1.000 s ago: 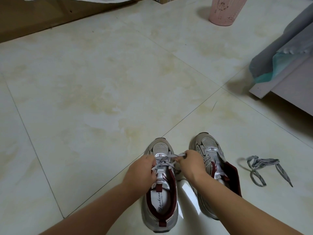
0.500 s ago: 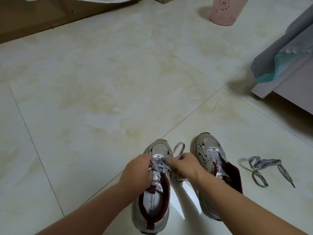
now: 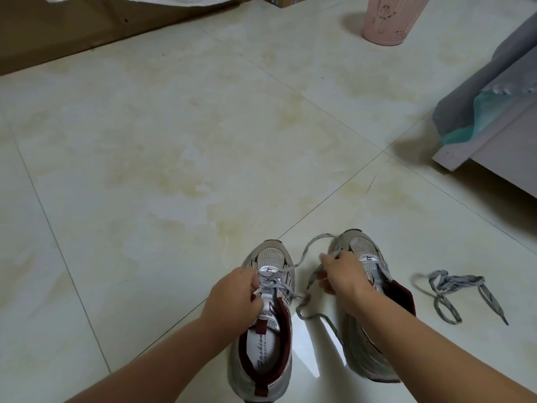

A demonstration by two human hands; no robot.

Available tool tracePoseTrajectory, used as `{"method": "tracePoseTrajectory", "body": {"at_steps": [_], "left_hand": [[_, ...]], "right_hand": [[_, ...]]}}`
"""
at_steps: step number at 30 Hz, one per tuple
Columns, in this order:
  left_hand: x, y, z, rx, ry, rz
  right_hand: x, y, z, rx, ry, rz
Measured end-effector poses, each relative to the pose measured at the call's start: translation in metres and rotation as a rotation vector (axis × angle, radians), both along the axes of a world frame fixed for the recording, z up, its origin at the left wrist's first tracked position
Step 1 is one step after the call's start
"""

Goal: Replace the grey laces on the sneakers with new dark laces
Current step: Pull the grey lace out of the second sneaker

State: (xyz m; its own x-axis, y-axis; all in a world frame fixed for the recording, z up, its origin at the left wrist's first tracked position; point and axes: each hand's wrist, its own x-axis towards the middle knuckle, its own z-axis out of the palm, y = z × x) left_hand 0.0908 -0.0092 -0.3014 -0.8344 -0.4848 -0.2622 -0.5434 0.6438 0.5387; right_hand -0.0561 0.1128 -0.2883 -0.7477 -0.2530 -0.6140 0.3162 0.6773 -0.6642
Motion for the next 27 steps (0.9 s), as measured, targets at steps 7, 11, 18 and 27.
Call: {"method": "tracePoseTrajectory", "body": {"at_steps": [7,11,18,27], "left_hand": [[-0.008,-0.009,0.001,0.243,-0.012,0.161],[-0.018,-0.017,0.005,0.324,-0.094,0.041],[-0.021,-0.003,0.007,0.018,-0.119,-0.111],[-0.032,-0.025,0.015,0.749,-0.003,0.193]], "right_hand": [[0.037,-0.010,0.009,0.177,-0.076,0.465],[0.050,-0.009,0.021,0.095,-0.172,0.723],[0.060,-0.010,0.004,0.193,0.145,0.750],[0.051,-0.005,-0.005,0.082,0.093,0.453]]}}
